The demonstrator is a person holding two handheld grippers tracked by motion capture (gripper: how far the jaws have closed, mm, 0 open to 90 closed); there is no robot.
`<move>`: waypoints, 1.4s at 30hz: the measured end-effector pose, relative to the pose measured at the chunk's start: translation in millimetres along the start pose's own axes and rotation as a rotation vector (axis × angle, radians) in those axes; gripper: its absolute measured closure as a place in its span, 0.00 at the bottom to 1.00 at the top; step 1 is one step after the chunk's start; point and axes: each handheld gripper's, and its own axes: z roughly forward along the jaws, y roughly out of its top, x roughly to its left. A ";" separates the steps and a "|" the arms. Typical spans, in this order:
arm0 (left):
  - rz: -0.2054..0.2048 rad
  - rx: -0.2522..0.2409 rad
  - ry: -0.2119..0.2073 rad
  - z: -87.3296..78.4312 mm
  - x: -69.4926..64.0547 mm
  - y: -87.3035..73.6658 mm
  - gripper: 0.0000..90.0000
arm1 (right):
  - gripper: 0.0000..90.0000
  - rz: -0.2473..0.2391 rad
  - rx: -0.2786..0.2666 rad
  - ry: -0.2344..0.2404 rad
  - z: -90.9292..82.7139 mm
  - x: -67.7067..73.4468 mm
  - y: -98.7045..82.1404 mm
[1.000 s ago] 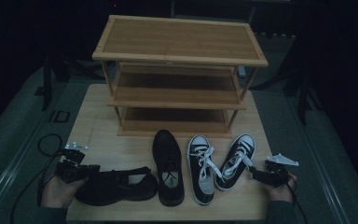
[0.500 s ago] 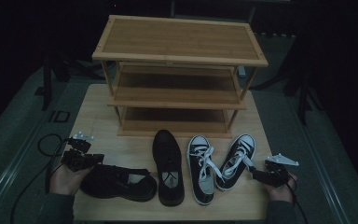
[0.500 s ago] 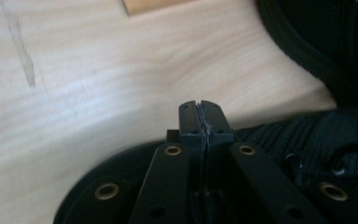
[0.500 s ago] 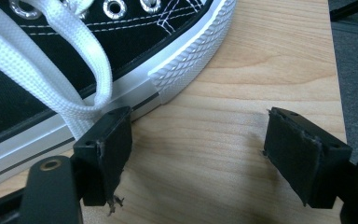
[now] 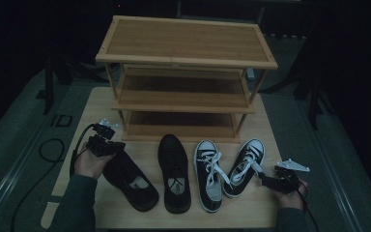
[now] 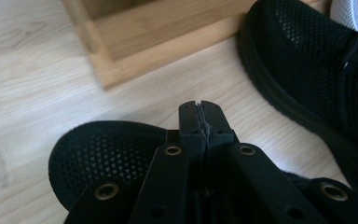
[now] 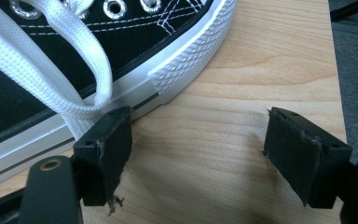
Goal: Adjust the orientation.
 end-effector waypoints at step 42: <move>-0.054 -0.072 -0.037 -47.0 -37.3 -49.0 0.46 | 0.26 -0.001 0.000 0.000 0.0 0.0 0.0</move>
